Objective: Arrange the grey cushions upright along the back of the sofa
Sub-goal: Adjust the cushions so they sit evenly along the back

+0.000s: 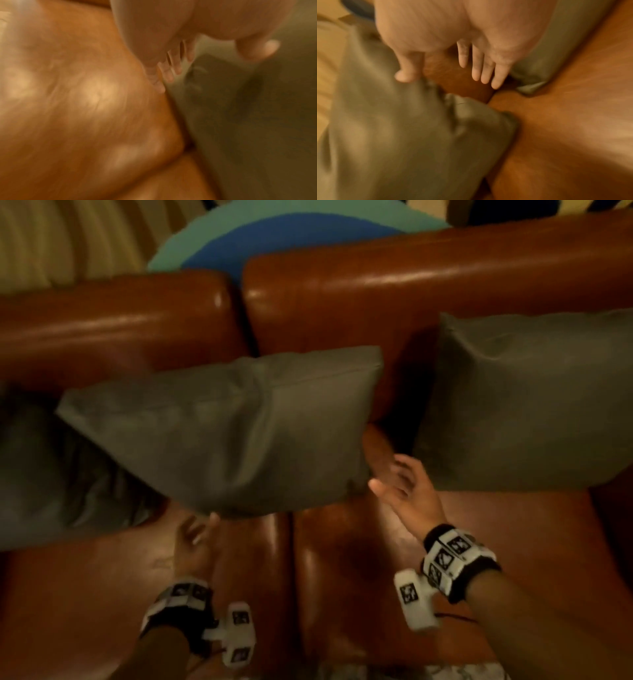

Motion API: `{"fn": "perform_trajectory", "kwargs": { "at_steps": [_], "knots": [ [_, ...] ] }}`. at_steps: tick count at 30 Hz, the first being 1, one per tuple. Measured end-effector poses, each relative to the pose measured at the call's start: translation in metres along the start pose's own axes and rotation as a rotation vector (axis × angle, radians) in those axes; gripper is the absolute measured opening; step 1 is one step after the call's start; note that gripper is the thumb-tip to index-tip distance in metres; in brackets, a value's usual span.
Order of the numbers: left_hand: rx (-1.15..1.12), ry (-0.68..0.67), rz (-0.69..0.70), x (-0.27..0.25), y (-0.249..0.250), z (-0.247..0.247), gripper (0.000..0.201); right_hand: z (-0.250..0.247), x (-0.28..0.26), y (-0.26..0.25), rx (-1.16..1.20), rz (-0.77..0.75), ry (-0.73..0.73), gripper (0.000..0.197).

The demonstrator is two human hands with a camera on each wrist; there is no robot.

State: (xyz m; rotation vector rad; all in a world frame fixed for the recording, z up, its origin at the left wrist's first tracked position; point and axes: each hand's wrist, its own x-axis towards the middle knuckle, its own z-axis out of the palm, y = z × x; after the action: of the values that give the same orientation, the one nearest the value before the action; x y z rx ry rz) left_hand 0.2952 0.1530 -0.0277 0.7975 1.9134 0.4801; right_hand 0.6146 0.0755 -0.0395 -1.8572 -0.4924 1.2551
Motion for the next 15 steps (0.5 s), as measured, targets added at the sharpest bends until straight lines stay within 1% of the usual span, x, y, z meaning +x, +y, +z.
{"fn": "perform_trajectory", "kwargs": {
  "at_steps": [2,3,4,5,7,8,10,12,14,15],
  "knots": [
    [-0.214,0.048,0.029,0.020,0.020,-0.028,0.058,0.023,0.010,-0.021,-0.014,-0.042,-0.007,0.090],
    [-0.241,0.055,0.067,0.031,0.030,-0.037,0.060,0.033,0.014,-0.030,0.009,-0.063,-0.003,0.097],
    [-0.242,0.032,0.129,0.040,0.042,-0.044,0.060,0.040,0.017,-0.037,0.045,-0.069,-0.005,0.100],
    [-0.226,0.000,0.177,0.046,0.053,-0.048,0.060,0.047,0.020,-0.042,0.078,-0.063,-0.010,0.095],
    [-0.215,-0.072,0.235,0.056,0.067,-0.050,0.059,0.060,0.023,-0.053,0.135,-0.026,-0.039,0.074],
    [-0.237,-0.098,0.241,0.059,0.070,-0.049,0.058,0.064,0.024,-0.057,0.144,0.000,-0.046,0.065],
    [-0.312,-0.124,0.225,0.061,0.074,-0.048,0.060,0.069,0.021,-0.068,0.118,0.018,-0.019,0.058],
    [-0.370,-0.173,0.195,0.059,0.076,-0.048,0.071,0.066,0.021,-0.071,0.097,0.023,0.015,0.051],
    [-0.364,-0.233,0.177,0.058,0.076,-0.048,0.092,0.065,0.017,-0.072,0.117,0.025,0.029,0.043],
    [-0.351,-0.250,0.180,0.059,0.075,-0.047,0.098,0.064,0.017,-0.071,0.127,0.030,0.034,0.043]
  ]
}}
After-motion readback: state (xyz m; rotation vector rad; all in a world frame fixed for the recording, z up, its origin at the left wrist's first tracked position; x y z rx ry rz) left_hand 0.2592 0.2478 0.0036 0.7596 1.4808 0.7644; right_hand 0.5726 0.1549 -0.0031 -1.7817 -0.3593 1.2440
